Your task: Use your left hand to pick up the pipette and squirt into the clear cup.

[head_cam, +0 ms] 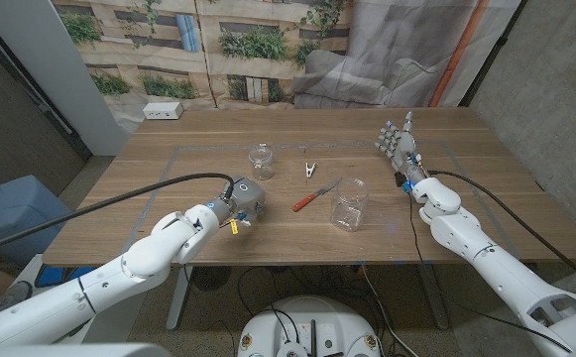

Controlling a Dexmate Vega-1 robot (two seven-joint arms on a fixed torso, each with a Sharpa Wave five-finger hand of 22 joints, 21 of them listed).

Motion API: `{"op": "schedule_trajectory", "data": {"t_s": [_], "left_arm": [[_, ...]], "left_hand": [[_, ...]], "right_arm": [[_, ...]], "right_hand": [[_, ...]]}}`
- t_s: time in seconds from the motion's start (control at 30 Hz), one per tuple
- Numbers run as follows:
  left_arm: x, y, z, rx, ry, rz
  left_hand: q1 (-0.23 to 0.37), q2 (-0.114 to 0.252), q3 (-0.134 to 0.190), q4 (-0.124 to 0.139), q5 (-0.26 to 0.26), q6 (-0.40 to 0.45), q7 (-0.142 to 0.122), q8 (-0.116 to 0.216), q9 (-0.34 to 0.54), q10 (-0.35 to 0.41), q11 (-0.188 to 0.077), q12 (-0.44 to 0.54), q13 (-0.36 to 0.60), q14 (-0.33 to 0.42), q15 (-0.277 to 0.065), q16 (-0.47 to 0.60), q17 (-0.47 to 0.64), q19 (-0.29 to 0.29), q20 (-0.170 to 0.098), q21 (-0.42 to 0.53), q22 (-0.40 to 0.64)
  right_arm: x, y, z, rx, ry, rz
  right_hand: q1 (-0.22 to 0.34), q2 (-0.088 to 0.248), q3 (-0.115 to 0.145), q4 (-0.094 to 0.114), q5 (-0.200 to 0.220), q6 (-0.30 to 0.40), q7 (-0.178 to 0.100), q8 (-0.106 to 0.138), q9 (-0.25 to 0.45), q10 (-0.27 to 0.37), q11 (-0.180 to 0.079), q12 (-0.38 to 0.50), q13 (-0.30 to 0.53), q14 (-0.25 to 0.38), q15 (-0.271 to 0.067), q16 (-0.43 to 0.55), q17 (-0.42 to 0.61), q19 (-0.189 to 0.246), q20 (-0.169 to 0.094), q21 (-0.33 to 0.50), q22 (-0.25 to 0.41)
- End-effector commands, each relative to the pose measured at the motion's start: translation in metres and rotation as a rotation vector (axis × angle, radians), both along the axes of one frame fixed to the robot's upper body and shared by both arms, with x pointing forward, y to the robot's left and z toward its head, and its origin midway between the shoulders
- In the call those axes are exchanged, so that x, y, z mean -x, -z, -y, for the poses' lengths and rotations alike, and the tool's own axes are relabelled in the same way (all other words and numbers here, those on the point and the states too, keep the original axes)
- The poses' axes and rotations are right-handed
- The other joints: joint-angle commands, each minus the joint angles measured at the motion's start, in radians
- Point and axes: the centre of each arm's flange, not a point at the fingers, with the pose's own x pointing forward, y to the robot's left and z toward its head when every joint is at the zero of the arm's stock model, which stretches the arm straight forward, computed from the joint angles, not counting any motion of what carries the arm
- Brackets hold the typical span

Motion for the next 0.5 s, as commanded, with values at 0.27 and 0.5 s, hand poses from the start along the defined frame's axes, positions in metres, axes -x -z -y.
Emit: {"op": "schedule_trajectory", "data": {"t_s": [0.27, 0.5], "left_arm": [[0.011, -0.021, 0.000, 0.028, 0.018, 0.049], [0.018, -0.031, -0.001, 0.046, 0.025, 0.068]], "left_hand": [[0.013, 0.002, -0.004, 0.001, 0.004, 0.011, -0.004, -0.006, 0.001, 0.002, -0.002, -0.001, 0.004, 0.013, -0.149, -0.002, 0.003, 0.005, 0.001, -0.003, 0.003], [0.013, 0.002, -0.006, 0.002, 0.004, 0.008, -0.003, -0.009, 0.001, 0.001, -0.002, -0.002, 0.004, 0.016, -0.149, -0.003, 0.003, 0.004, 0.002, -0.004, 0.003]], "right_arm": [[0.000, 0.000, 0.000, 0.000, 0.000, 0.000], [0.000, 0.000, 0.000, 0.000, 0.000, 0.000]], "right_hand": [[0.000, 0.058, -0.007, 0.000, 0.005, 0.001, -0.009, 0.006, 0.002, -0.005, -0.006, 0.001, 0.004, -0.007, -0.081, 0.006, 0.005, 0.004, -0.001, 0.007, 0.005], [0.000, 0.058, -0.006, 0.000, 0.005, 0.002, -0.008, 0.007, 0.002, -0.002, -0.004, 0.002, 0.003, -0.008, -0.080, 0.006, 0.005, 0.003, 0.000, 0.006, 0.005]]}}
